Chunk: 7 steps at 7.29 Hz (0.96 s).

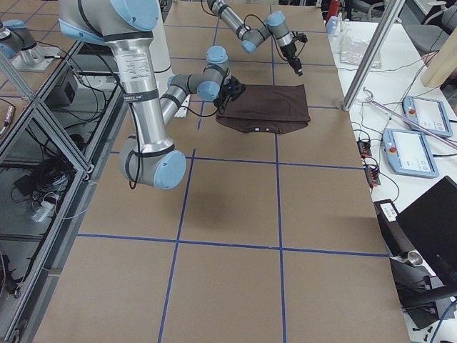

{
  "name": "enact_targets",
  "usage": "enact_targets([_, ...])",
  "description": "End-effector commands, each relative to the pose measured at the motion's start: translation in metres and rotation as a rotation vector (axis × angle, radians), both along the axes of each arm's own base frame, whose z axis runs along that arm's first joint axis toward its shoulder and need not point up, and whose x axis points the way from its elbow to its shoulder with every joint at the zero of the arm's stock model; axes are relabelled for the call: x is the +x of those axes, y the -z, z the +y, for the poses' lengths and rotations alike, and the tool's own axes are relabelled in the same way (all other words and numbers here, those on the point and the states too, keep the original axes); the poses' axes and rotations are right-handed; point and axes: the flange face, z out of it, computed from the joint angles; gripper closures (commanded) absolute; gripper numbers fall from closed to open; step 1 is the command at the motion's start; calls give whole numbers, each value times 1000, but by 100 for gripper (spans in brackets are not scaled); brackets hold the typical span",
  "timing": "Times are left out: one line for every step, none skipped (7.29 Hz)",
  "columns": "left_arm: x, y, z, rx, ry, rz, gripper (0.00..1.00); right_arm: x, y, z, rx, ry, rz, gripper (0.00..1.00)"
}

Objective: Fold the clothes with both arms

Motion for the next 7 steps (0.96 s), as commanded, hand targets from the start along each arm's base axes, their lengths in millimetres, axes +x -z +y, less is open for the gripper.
enact_targets([-48, -6, 51, 27, -42, 49, 42, -72, -10, 10, 178, 118, 111, 0])
enact_targets([-47, -6, 52, 26, -43, 48, 42, -97, -10, 29, 272, 201, 202, 0])
enact_targets([-47, -7, 52, 24, -43, 48, 42, -105, -11, 43, 329, 292, 260, 0])
enact_targets([-47, -8, 52, 23, -43, 47, 42, -111, -14, 52, 362, 346, 289, 0])
enact_targets([-47, -7, 52, 19, -41, 51, 42, -112, -21, 56, 389, 397, 326, 0])
enact_targets([-47, -6, 52, 7, -36, 61, 42, -112, -26, 58, 402, 431, 356, 0])
enact_targets([-47, -7, 52, 5, -38, 60, 42, -108, -32, 57, 424, 461, 366, 0])
